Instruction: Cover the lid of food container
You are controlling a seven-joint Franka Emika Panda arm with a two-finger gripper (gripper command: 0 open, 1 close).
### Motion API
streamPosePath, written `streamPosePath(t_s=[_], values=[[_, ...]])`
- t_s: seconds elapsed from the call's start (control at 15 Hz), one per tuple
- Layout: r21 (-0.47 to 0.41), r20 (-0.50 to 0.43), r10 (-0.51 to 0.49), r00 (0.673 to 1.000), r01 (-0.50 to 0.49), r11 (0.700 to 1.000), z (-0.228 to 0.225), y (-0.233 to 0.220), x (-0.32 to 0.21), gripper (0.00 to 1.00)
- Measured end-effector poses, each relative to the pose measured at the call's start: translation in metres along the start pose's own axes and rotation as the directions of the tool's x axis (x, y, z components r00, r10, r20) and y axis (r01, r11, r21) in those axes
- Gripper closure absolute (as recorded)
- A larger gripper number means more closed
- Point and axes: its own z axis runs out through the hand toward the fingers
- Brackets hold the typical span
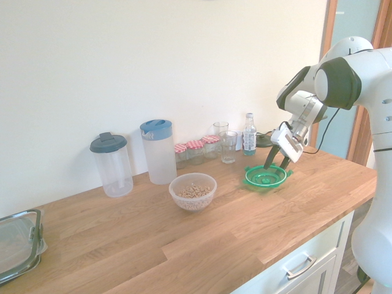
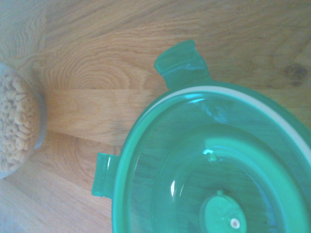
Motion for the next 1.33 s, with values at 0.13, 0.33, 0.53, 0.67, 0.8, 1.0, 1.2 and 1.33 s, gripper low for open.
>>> streamPosePath(t_s=[0.13,0.33,0.53,0.67,0.8,1.0,1.2,1.33], values=[[0.0,0.003,0.003,1.0,-0.003,1.0,0.001,0.001,0.001,1.0],[0.0,0.009,0.01,1.0,-0.01,1.0,0.005,0.004,0.003,1.0],[0.0,0.012,0.018,1.0,-0.018,1.0,0.009,0.008,0.004,1.0],[0.0,0.012,0.022,1.0,-0.022,1.0,0.012,0.01,0.004,1.0],[0.0,0.014,0.027,1.0,-0.027,1.0,0.015,0.012,0.004,1.0],[-0.002,0.015,0.03,0.999,-0.03,1.0,0.02,0.015,0.005,1.0],[-0.015,0.019,0.031,0.999,-0.031,0.999,0.024,0.017,0.005,1.0],[-0.034,0.033,0.032,0.999,-0.031,0.999,0.026,0.017,0.003,1.0]])
